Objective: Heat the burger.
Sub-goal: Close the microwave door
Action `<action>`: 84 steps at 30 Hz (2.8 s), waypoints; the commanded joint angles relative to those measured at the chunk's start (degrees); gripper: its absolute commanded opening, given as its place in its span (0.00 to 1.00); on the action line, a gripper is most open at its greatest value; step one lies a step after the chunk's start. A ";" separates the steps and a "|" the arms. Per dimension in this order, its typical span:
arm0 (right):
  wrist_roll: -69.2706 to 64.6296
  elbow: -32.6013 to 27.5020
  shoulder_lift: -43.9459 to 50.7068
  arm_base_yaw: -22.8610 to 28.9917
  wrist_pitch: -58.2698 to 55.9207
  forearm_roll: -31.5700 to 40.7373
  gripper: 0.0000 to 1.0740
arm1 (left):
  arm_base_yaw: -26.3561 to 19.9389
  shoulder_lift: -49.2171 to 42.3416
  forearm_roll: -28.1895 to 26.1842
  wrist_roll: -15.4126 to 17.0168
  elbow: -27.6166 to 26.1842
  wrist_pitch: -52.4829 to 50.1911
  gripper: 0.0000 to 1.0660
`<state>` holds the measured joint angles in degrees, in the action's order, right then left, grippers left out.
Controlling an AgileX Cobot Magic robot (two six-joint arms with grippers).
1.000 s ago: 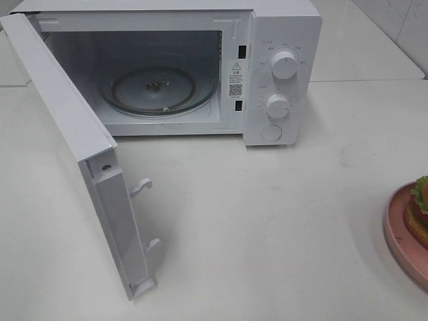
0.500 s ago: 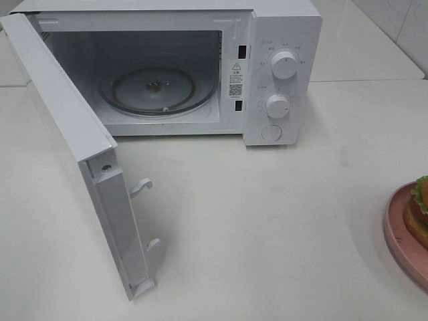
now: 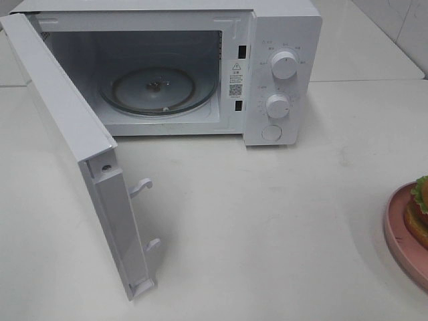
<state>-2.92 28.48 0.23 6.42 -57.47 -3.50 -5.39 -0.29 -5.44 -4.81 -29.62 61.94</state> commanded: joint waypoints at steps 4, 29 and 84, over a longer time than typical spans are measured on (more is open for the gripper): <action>0.80 0.06 1.55 -0.29 0.34 -0.29 0.70 | -0.11 -0.46 -0.23 0.11 0.00 -0.63 0.92; 0.80 0.06 1.55 -0.29 0.34 -0.29 0.70 | -0.11 15.24 -0.23 -0.17 1.66 -21.20 0.00; 0.80 0.06 1.55 -0.29 0.34 -0.29 0.70 | 21.08 78.27 5.44 -1.83 16.27 -109.78 0.00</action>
<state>-2.86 28.48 0.23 6.42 -57.47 -3.50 15.18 77.86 0.00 -7.16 -12.89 -46.24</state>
